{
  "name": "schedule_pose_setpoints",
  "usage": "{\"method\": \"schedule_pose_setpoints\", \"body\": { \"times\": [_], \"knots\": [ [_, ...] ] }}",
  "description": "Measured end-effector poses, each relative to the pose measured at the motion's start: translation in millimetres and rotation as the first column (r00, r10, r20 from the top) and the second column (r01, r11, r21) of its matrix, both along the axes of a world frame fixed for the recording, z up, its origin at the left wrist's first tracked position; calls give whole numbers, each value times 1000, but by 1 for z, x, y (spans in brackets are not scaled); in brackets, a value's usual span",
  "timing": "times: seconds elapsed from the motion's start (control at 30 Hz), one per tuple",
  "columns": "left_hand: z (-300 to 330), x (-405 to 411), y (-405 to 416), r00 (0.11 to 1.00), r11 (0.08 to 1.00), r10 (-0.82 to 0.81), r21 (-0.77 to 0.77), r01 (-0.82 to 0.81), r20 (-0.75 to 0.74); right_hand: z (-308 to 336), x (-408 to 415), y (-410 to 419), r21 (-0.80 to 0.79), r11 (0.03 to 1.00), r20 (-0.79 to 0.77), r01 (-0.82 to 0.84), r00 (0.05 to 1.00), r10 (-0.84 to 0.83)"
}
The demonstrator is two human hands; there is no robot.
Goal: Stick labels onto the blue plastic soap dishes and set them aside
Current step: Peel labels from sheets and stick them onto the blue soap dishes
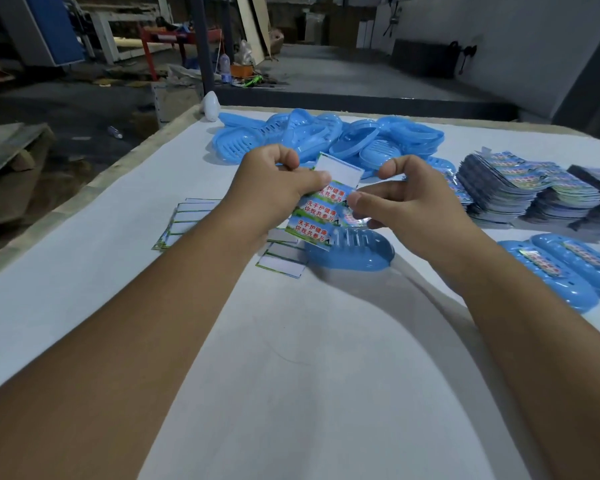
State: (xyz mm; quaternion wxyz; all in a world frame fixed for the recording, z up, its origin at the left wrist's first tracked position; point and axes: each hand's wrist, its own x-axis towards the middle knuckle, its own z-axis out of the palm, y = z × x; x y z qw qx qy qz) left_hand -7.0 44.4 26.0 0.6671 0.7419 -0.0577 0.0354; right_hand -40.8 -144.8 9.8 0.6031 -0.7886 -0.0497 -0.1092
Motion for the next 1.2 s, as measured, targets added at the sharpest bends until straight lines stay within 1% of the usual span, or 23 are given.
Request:
{"method": "schedule_pose_setpoints", "body": {
  "times": [0.1, 0.23, 0.37, 0.47, 0.67, 1.1, 1.2],
  "knots": [
    [-3, -1, -6, 999, 1000, -14, -25, 14, -30, 2, 1, 0, 42, 999, 0, -7, 1000, 7],
    [-3, -1, -9, 1000, 1000, -20, -11, 20, -5, 3, 2, -2, 17, 994, 35, 109, 993, -110],
    [-2, -3, -8, 999, 999, -22, 43, 21, 27, 3, 5, -5, 10, 982, 57, 189, 980, -190],
    [-3, -5, -8, 998, 994, -23, 105, 17, 53, 2, 6, -5, 18, 981, 56, 195, 979, -196],
    [-2, -6, -9, 996, 987, -36, 161, 23, 81, 3, 8, -7, 37, 976, 51, 215, 975, -217],
    [-2, -6, -9, 991, 974, -42, 224, 13, 125, 1, 12, -8, -56, 969, 67, 241, 969, -238],
    [-3, -5, -9, 988, 973, -50, 228, 15, 148, -2, 12, -9, -133, 953, 111, 272, 960, -259]
  ]
}}
